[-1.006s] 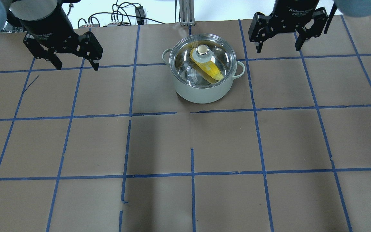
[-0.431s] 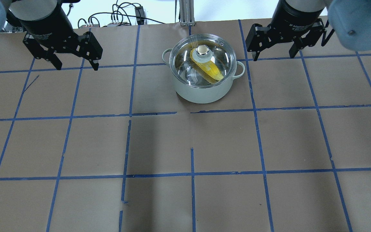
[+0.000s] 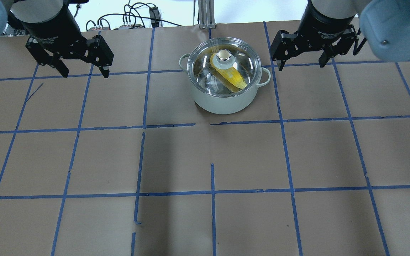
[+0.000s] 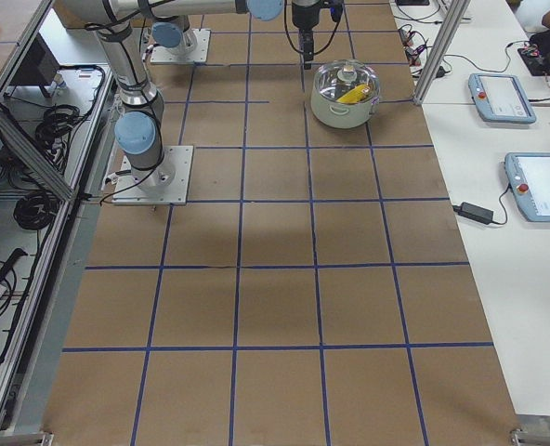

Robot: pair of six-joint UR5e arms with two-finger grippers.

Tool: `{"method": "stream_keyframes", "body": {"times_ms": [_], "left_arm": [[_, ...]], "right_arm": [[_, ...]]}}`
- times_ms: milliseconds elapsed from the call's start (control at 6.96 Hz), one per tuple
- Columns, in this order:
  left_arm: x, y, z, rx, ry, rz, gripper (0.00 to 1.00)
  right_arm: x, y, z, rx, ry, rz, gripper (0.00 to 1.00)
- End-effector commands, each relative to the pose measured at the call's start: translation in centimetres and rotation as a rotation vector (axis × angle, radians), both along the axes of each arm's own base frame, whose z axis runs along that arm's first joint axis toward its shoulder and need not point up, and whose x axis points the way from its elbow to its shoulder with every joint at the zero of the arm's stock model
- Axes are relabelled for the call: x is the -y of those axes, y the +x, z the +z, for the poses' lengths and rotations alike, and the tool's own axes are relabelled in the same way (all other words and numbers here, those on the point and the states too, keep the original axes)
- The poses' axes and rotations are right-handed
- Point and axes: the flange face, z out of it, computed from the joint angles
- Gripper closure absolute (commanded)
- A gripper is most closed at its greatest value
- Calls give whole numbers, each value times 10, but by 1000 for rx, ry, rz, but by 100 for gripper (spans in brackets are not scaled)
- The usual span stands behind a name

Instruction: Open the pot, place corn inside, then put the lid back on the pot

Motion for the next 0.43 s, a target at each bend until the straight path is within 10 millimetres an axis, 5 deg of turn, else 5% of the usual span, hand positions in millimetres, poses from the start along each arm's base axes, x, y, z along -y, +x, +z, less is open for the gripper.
{"method": "stream_keyframes", "body": {"times_ms": [0,287], "left_arm": [[0,0,0,0,0,0,0],[0,0,0,0,0,0,0]], "right_arm": [[-3,0,4,-5,-11,-4,1],[-2,-1,6,-8,-14,-6,1]]}}
